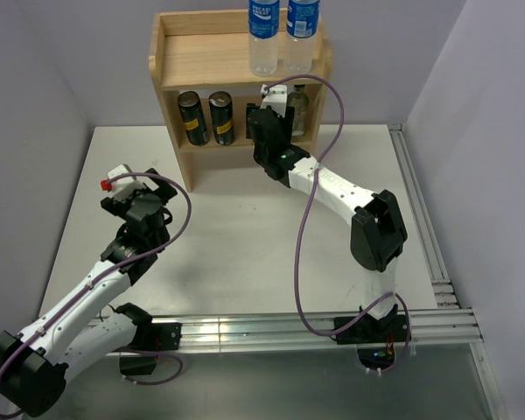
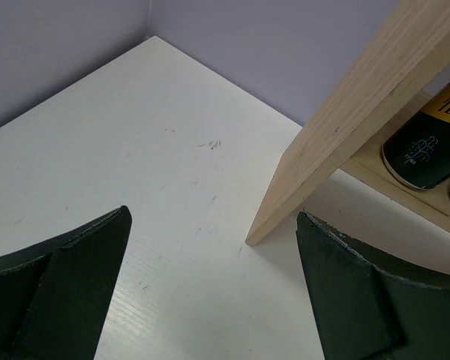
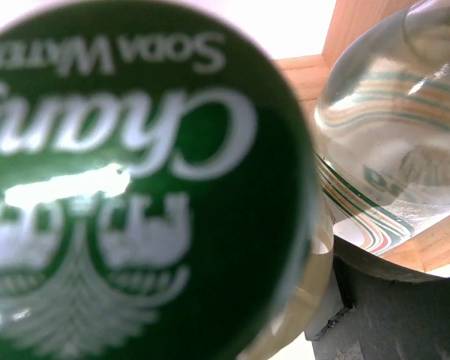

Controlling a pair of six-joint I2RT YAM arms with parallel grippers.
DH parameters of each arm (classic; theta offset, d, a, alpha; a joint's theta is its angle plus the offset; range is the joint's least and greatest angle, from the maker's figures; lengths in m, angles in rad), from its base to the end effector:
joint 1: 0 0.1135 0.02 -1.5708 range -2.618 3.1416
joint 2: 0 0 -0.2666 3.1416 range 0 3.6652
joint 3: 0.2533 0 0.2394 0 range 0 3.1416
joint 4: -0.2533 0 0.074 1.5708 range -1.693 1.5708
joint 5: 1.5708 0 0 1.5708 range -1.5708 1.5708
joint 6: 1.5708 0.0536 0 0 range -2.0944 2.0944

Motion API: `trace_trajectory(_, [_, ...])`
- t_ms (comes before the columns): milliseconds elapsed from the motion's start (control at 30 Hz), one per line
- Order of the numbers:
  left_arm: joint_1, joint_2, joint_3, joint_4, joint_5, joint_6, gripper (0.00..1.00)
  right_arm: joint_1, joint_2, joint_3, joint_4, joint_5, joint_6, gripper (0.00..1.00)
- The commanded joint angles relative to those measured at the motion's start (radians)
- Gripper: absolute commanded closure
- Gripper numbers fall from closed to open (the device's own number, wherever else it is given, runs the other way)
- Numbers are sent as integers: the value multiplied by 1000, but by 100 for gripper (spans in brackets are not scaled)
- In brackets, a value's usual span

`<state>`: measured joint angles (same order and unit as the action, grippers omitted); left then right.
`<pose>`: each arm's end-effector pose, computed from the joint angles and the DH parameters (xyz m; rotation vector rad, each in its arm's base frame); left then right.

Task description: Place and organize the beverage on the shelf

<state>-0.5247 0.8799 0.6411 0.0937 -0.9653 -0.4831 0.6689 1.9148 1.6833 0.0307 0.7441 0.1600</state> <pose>0.1890 -0.0585 0.3073 -0.6508 1.5201 0.0624 0.3837 0.2570 0.3471 0.0930 1.7158 -0.0462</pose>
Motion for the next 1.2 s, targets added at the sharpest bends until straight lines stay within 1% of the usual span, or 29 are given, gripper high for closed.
trace_trajectory(0, [5, -2, 0, 40, 13, 15, 1, -29, -27, 88, 149, 47, 10, 100])
trace_trajectory(167, [5, 1, 2, 38, 16, 17, 1, -31, -16, 101, 126, 54, 30, 99])
trace_trajectory(267, [5, -1, 0, 40, 16, 17, 1, -35, -17, 95, 121, 49, 41, 86])
trace_trajectory(300, [5, -1, 0, 40, 17, 17, 1, -35, -17, 95, 121, 51, 44, 77])
trace_trajectory(433, [3, 1, 0, 40, 17, 17, 1, -35, -20, 89, 120, 51, 47, 68])
trace_trajectory(467, [5, 1, 0, 40, 19, 17, 0, -34, -19, 88, 120, 51, 47, 63])
trace_trajectory(533, [5, 1, 0, 40, 20, 17, 1, -35, -20, 85, 118, 55, 49, 58])
trace_trajectory(567, [5, -1, 0, 40, 20, 17, 1, -34, -22, 84, 118, 57, 49, 52])
trace_trajectory(633, [5, -1, 0, 40, 19, 17, 1, -35, -20, 82, 117, 57, 50, 48])
trace_trajectory(667, [3, -4, 0, 41, 20, 17, 1, -34, -20, 81, 117, 57, 53, 43])
trace_trajectory(733, [5, -4, 0, 41, 20, 17, 1, -35, -23, 79, 113, 57, 56, 38])
trace_trajectory(767, [5, -4, 0, 41, 22, 17, 1, -34, -23, 79, 113, 57, 56, 29])
trace_trajectory(800, [3, -4, 0, 41, 22, 18, 1, -35, -22, 79, 110, 57, 59, 26])
trace_trajectory(933, [5, -5, 0, 41, 20, 18, 1, -35, -22, 76, 109, 55, 61, 20])
trace_trajectory(967, [5, -4, -1, 43, 22, 18, 1, -35, -20, 78, 109, 57, 59, 16])
trace_trajectory(1067, [5, -6, 0, 43, 22, 18, 1, -35, -20, 76, 107, 55, 61, 11])
trace_trajectory(1167, [5, -6, 0, 43, 22, 20, 1, -34, -17, 76, 106, 57, 62, 10])
